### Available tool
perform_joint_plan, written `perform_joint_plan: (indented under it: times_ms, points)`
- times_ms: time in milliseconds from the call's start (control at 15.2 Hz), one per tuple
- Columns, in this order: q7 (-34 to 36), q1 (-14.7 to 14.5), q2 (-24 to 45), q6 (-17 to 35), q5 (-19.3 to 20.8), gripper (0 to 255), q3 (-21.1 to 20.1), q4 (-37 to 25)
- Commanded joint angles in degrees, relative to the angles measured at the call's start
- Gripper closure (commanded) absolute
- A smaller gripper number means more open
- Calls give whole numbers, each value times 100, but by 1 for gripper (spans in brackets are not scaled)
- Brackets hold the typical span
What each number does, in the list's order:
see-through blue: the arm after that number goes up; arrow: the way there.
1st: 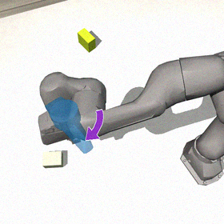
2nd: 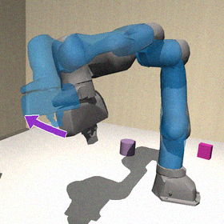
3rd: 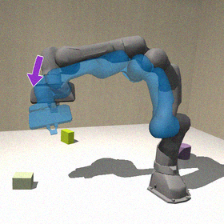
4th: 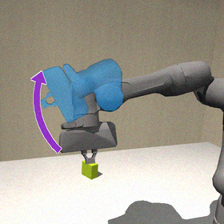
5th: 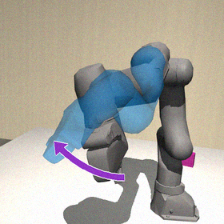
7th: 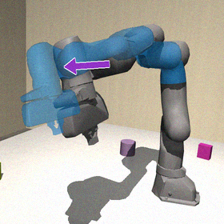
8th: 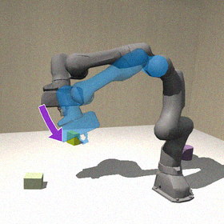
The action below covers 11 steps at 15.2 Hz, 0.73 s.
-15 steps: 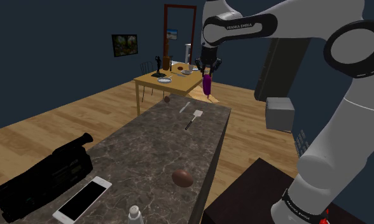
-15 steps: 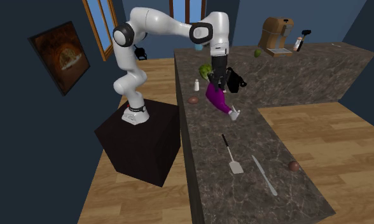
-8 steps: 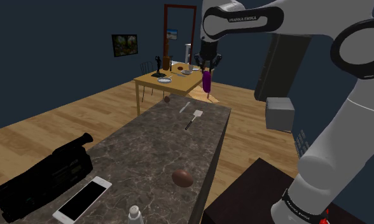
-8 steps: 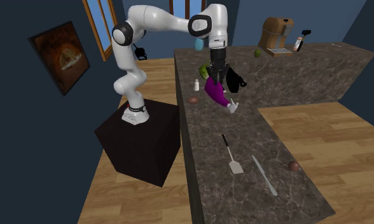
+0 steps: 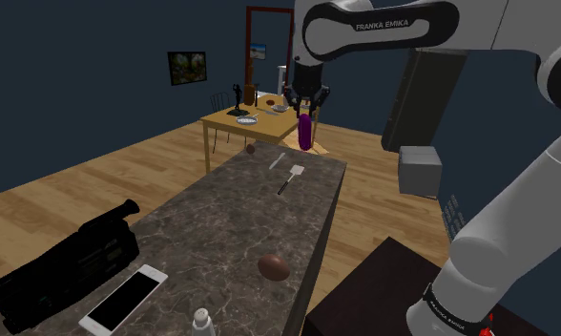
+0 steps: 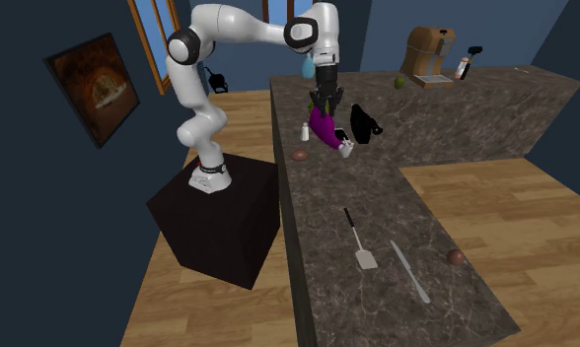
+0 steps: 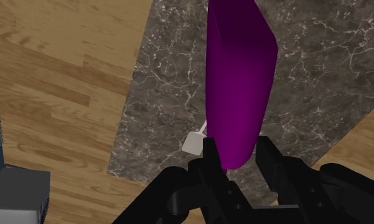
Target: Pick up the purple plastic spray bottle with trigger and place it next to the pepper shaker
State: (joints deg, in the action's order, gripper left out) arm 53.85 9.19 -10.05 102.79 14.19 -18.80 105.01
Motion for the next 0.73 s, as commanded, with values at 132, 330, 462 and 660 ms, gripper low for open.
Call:
perform_joint_plan:
  times_ms: [132,330,462,660]
  points:
    - [409,-213,-372,-171,-128,255,-257,291]
    - [735,-373,-566,-312,-223,255,-477,417]
    - [961,-478,-668,-414,-288,255,-634,467]
    - [1313,-632,-777,-576,-382,255,-887,491]
